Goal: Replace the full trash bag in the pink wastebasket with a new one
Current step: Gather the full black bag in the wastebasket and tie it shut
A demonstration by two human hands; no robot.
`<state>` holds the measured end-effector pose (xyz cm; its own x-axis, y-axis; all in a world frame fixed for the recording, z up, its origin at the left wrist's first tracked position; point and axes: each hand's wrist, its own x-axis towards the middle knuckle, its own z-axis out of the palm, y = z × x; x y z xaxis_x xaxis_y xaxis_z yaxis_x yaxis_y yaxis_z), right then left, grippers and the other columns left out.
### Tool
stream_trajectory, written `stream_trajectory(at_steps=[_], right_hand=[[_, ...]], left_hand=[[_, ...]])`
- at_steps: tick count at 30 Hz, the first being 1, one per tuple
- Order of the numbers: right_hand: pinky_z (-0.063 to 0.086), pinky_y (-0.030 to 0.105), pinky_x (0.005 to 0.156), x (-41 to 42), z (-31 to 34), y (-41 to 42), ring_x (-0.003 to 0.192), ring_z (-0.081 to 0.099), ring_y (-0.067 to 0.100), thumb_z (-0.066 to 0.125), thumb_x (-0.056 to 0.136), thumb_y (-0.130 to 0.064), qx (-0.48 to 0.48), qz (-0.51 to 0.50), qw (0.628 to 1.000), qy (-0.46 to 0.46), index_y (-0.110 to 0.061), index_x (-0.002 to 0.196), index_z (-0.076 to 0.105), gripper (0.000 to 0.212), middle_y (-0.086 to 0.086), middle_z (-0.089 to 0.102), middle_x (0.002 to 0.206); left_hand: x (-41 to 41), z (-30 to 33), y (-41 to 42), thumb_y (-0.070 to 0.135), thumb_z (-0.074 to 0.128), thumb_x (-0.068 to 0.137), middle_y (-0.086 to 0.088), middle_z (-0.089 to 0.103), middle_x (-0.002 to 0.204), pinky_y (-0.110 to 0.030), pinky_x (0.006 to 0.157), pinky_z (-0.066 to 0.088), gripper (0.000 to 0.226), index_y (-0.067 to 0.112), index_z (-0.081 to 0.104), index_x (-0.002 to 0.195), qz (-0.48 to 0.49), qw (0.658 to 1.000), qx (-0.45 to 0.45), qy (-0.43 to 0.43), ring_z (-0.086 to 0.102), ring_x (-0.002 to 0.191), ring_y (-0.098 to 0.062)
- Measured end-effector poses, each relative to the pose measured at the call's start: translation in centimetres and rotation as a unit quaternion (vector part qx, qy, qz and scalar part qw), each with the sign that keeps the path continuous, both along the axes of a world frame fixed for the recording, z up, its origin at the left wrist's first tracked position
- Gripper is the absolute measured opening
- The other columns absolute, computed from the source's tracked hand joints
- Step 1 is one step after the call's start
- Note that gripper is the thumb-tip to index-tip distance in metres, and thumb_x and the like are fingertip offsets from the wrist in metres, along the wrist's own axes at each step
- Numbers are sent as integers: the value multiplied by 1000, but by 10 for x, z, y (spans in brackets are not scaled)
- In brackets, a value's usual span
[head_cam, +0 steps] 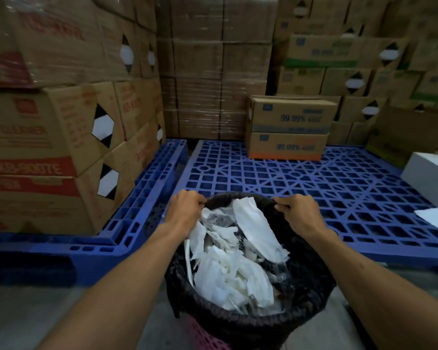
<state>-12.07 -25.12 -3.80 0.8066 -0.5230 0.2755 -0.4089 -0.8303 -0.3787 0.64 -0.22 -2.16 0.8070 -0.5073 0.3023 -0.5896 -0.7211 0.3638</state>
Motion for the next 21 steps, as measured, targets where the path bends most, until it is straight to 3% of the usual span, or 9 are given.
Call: stream_trajectory(at_steps=[3, 6, 8, 12, 15, 17, 19, 21], right_hand=[[60, 38, 81, -2, 2, 6, 83, 72, 26, 60, 97, 1, -40, 2, 999, -10, -8, 123, 71, 30, 9, 76, 112], [60, 34, 73, -4, 4, 16, 73, 72, 23, 62, 95, -1, -84, 28, 995, -49, -13, 114, 77, 27, 4, 79, 103], [60, 38, 77, -6, 1, 23, 76, 74, 25, 67, 92, -3, -84, 79, 990, -77, -15, 104, 81, 22, 4, 80, 96], [59, 34, 89, -13, 4, 31, 88, 74, 17, 76, 85, -11, 28, 113, 990, -74, -20, 95, 83, 15, 0, 80, 96], [59, 33, 83, -21, 11, 30, 78, 67, 2, 78, 83, -15, 46, 135, 989, -36, -24, 87, 81, 10, -8, 77, 91], [56, 37, 83, -25, 18, 27, 84, 64, 7, 80, 81, -18, 22, 149, 988, -19, -28, 84, 76, 11, -9, 69, 92], [51, 41, 91, -30, 23, 22, 103, 58, 20, 81, 80, -23, 2, 134, 991, -3, -32, 99, 72, 22, -3, 60, 106], [43, 45, 105, -37, 28, 17, 126, 44, 26, 80, 83, -32, 27, 103, 994, 41, -33, 129, 59, 50, 2, 48, 132]], left_hand=[[-2, 3, 3, 9, 56, 95, -10, 74, 77, -37, 60, 51, 25, 15, 80, 101, -6, 999, 26, -48, 61, 66, -25], [-6, 3, 7, 8, 60, 95, -9, 76, 76, -30, 56, 48, 22, 16, 80, 96, -7, 999, -25, -44, 57, 59, -21], [-3, 1, 12, 7, 66, 90, -5, 76, 72, -28, 58, 52, 18, 16, 81, 88, -11, 994, -105, -17, 63, 58, -18], [1, -5, 17, 6, 78, 80, 3, 73, 71, -28, 68, 59, 12, 18, 76, 77, -73, 983, -162, 50, 67, 65, -7], [-3, -6, 19, 8, 77, 81, 1, 66, 77, -39, 73, 55, 19, 20, 71, 95, -110, 979, -149, 81, 64, 75, -18], [-2, -6, 19, 17, 76, 84, -1, 63, 92, -42, 84, 50, 32, 21, 67, 115, -97, 982, -152, 52, 60, 92, -23], [3, -5, 20, 34, 69, 91, -6, 58, 126, -48, 104, 41, 52, 20, 54, 139, -41, 990, -127, 50, 48, 123, -27], [7, -4, 24, 43, 58, 96, -8, 43, 151, -51, 112, 35, 65, 20, 36, 152, 5, 987, -95, 131, 38, 139, -31]])
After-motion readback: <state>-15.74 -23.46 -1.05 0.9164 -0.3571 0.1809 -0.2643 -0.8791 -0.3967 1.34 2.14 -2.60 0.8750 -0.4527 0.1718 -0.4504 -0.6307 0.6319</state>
